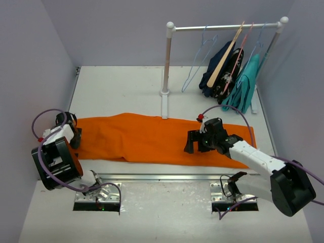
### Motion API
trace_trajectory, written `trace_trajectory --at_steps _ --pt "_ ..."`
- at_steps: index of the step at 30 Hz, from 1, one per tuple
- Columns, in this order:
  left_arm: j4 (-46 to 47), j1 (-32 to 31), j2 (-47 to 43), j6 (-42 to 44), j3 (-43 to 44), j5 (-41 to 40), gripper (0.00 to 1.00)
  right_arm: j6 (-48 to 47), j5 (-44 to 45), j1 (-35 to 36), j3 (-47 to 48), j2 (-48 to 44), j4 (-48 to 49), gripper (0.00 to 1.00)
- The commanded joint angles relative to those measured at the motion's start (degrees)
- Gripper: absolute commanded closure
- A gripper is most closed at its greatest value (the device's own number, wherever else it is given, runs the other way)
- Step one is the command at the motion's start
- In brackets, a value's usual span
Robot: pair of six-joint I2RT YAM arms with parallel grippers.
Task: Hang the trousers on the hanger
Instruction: Fold the trousers at the center of the board.
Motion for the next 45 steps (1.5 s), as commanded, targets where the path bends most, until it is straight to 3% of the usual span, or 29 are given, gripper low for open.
trace_trajectory --at_steps 1,4,11,18,21,23,25,28,29,30,34,39,45 --pt "-9.6 1.6 -3.2 -0.3 7.4 -7.8 0.00 -1.1 -1.7 0.1 -0.3 -1.7 1.9 0.01" --pt "-9.9 2.9 -3.0 0.4 7.5 -8.3 0.00 -1.2 -1.7 0.1 -0.4 -2.2 1.7 0.01" --pt "2.8 9.8 2.6 3.6 2.6 1.2 0.00 -1.6 -2.4 0.1 -0.9 -3.9 1.8 0.01" --pt "13.3 9.7 5.7 2.5 -3.2 2.0 0.00 -1.8 -4.2 0.1 -1.3 -4.7 2.2 0.01" --pt "14.9 9.7 8.7 3.2 -2.8 1.3 0.06 -2.0 -4.1 0.1 -1.5 -5.4 2.3 0.01" --pt "16.3 9.7 11.8 3.5 -2.7 2.1 0.13 -2.1 -3.9 0.1 -1.9 -6.2 2.5 0.01" --pt "18.7 9.7 12.4 4.5 -3.6 2.6 0.31 -2.2 -3.6 0.1 -1.9 -6.5 2.3 0.01" --pt "21.2 9.6 12.2 5.8 -4.3 3.8 0.83 -2.4 -2.6 0.1 -2.1 -6.8 2.3 0.01" --pt "21.3 9.5 11.8 6.1 -4.1 4.1 0.95 -2.4 -2.4 0.1 -2.2 -6.7 2.4 0.01" --pt "21.2 9.4 11.3 6.4 -3.9 4.2 1.00 -2.5 -2.4 0.1 -2.2 -6.5 2.5 0.01" --pt "20.7 7.2 5.3 8.1 -2.2 4.8 1.00 -2.3 0.1 0.2 -1.0 -3.1 1.7 0.01" --pt "19.5 -1.9 -3.6 11.9 1.9 2.9 1.00 0.3 9.6 1.2 2.2 3.4 -1.0 0.01" --pt "19.9 -9.3 -21.6 18.6 5.5 4.8 1.00 6.3 19.0 4.2 9.3 17.5 -4.3 0.01"
